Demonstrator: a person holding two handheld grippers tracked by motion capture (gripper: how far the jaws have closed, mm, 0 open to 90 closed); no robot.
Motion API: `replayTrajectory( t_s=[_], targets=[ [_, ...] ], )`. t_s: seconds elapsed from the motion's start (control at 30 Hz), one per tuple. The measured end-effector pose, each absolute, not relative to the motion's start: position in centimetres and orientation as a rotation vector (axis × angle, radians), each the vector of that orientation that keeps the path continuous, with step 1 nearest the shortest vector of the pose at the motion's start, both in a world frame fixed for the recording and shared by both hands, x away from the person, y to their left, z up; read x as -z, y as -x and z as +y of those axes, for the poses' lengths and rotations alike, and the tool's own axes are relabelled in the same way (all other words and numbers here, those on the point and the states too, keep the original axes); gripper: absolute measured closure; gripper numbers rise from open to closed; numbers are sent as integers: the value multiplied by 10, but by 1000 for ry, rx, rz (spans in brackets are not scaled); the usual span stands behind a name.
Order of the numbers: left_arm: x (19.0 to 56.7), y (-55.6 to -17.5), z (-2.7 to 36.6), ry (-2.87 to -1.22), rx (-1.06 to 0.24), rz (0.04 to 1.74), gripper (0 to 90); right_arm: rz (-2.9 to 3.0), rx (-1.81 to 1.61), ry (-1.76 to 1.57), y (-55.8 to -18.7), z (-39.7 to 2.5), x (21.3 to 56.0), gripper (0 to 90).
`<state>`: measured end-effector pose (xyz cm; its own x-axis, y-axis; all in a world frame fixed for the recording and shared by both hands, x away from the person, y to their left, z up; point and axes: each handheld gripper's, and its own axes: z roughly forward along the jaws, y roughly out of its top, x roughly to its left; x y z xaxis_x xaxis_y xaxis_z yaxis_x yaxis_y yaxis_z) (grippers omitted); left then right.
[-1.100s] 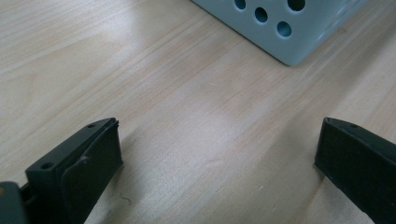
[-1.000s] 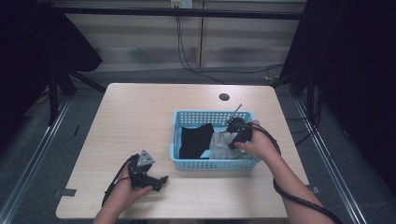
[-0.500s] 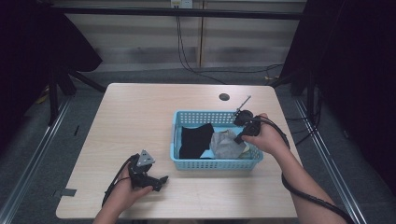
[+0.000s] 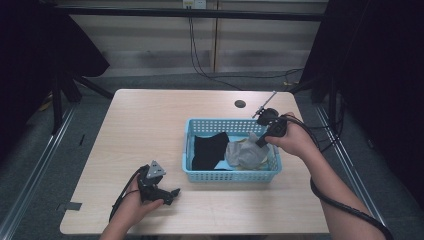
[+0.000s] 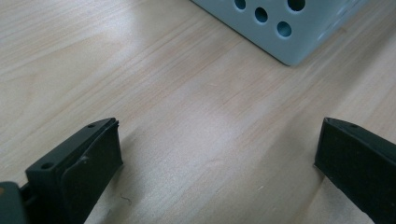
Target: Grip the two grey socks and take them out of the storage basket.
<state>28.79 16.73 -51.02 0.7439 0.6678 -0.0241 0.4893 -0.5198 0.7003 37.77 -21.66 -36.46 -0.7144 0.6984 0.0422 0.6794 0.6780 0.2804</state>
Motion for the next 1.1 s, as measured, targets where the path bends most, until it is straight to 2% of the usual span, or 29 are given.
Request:
replayTrajectory(
  t_s=[0.63,1.1],
  targets=[
    [510,-288,167,-2229,-319,865,0,2815,-448,-1156,-380,-216,334,839],
    [510,-288,168,-2230,-319,865,0,2790,-489,-1166,-376,-235,307,839]
  ],
)
